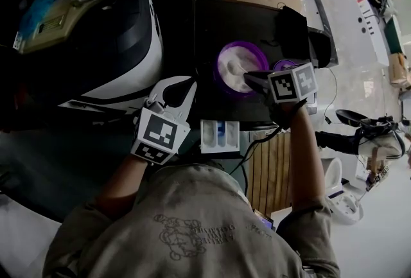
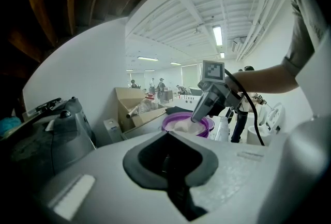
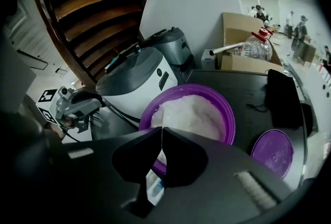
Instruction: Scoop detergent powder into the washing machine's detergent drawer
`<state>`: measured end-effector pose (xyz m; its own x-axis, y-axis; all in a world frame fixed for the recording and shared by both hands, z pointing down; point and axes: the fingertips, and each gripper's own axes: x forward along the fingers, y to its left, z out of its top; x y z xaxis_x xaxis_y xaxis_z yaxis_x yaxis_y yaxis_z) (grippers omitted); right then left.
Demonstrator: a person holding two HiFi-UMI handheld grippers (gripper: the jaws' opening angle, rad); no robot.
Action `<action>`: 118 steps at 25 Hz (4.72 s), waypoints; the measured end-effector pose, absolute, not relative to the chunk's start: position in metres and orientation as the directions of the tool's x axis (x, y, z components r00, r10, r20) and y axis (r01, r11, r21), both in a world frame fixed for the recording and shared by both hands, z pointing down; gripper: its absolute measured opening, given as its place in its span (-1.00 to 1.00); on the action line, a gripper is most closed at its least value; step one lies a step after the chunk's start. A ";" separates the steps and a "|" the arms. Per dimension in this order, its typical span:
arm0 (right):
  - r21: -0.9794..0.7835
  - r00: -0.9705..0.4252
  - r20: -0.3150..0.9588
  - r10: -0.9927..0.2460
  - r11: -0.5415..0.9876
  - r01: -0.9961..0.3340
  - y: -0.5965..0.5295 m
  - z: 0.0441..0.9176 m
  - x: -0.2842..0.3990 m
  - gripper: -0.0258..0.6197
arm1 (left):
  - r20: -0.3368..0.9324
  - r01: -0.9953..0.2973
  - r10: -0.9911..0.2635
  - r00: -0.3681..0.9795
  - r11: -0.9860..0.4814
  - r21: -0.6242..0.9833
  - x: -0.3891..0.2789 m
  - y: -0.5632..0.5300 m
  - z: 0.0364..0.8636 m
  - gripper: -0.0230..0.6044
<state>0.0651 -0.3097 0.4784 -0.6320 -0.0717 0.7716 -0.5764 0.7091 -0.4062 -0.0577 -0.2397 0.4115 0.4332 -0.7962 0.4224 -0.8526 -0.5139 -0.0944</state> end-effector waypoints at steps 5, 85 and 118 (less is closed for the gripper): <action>-0.488 -0.699 0.705 -0.123 0.631 -0.603 -0.311 0.461 0.069 -0.81 | 0.417 -0.850 -0.798 0.434 -0.516 -0.103 -0.057 -0.236 0.407 -0.93; -0.979 -0.884 0.095 -0.458 0.116 -0.166 -0.140 0.454 0.138 -0.81 | 0.428 -0.774 -0.714 0.554 -0.631 -0.052 0.005 -0.186 0.431 -0.93; -0.498 -0.550 0.739 -0.389 0.236 -0.835 -0.117 0.631 0.166 -0.81 | 0.616 -0.691 -0.508 0.602 -0.718 0.083 0.042 -0.136 0.543 -0.93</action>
